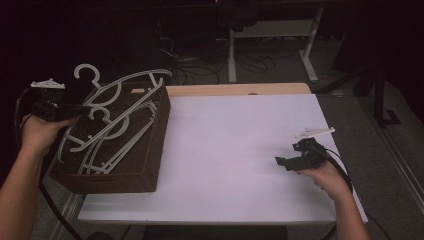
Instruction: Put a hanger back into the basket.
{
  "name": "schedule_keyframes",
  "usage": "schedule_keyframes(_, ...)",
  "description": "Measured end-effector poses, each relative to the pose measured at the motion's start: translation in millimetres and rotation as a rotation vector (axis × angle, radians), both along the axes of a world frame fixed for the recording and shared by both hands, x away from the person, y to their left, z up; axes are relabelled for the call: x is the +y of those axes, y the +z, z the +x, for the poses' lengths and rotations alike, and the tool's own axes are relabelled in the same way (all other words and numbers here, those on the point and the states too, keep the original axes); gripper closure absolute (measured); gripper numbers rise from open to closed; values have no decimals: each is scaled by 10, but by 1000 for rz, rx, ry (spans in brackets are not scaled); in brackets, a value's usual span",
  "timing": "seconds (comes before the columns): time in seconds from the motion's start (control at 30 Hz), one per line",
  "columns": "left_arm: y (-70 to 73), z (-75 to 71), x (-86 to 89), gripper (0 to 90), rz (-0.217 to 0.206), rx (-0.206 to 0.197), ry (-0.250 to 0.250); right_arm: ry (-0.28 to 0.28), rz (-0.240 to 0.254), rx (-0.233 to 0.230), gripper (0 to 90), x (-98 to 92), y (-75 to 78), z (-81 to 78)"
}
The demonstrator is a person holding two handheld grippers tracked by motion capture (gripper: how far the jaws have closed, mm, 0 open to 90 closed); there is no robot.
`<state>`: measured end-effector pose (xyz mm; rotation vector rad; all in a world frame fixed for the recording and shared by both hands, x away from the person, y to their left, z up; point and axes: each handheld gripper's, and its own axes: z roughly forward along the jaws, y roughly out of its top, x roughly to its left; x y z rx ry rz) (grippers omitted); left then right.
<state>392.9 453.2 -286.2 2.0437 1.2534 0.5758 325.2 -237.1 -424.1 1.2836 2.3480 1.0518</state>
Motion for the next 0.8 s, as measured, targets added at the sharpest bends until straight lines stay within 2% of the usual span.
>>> schedule_keyframes(0.13, -94, -14, 114, 823, 15, 21, 29, -1, -6, 1, 133, 5, -6, 0)
schedule_keyframes(0.27, -173, -25, 168, 823, 10, 45, 40, -3, -7, 2, 133, 5, -10, 2)
schedule_keyframes(0.5, -255, -25, 167, 822, -1, 60, 53, -3, -9, 2, 133, 4, -7, -3)
schedule_keyframes(0.67, -345, -31, 172, 823, -9, 90, 59, -3, -10, 2, 133, 4, -6, -4)
schedule_keyframes(0.7, -391, -29, 161, 823, 6, 106, 53, -3, -9, 2, 133, 4, -6, -4)
schedule_keyframes(0.8, -430, -11, 123, 823, 24, 116, 56, -3, -9, 2, 133, 5, -6, -5)
